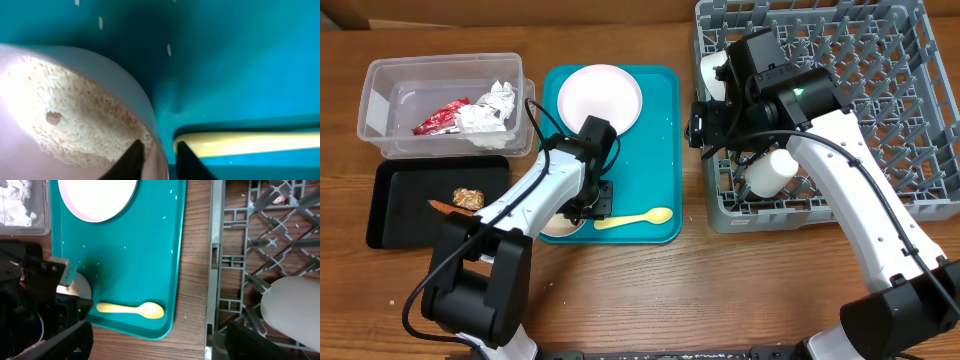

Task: Sort waste into correct bins and load items into the dishwasher
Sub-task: 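Reach the left gripper to the pink bowl of rice scraps and grasp it, then carry the pink bowl left and tip the rice onto the black tray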

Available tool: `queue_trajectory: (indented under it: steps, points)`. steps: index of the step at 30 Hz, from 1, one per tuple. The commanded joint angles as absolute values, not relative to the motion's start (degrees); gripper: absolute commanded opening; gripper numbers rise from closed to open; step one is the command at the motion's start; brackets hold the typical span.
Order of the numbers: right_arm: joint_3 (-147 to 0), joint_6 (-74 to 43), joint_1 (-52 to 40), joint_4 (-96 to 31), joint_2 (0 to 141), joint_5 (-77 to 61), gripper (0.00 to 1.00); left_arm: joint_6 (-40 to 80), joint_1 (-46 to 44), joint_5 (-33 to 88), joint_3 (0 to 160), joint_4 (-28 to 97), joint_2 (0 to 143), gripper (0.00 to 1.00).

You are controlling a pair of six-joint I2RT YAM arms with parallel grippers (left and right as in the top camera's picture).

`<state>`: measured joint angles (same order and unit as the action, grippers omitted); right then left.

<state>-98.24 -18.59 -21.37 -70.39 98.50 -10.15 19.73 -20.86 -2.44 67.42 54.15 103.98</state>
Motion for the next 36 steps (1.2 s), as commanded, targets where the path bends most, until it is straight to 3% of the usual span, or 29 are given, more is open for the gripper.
queue_trajectory:
  steps: [1, 4, 9, 21, 31, 36]
  points:
    - [-98.26, -17.98, -21.23, -70.3, 98.17, -9.41, 0.86, 20.16, -20.64, -3.16, 67.37, 53.39, 103.74, 0.14]
    - [-98.26, -17.98, -21.23, -70.3, 98.17, -8.86, 0.87, 20.16, -20.64, -3.01, 67.92, 53.41, 103.74, 0.04]
    - [-98.26, -18.0, -21.23, -70.3, 98.17, -8.86, 0.87, 20.14, -20.6, -2.63, 72.64, 57.76, 103.74, 0.04]
    - [-98.26, -17.74, -21.23, -70.43, 98.17, -8.6, 0.87, 12.84, -17.37, 1.54, 97.62, 81.71, 103.68, 0.04]
    - [-98.26, -17.74, -21.23, -70.54, 98.17, -8.45, 0.87, 1.58, 1.21, 12.08, 100.18, 86.74, 101.45, 0.04]
    - [-98.26, -17.74, -21.23, -70.59, 98.17, -8.45, 0.87, -3.2, 13.69, 23.57, 98.0, 83.46, 101.49, 0.04]
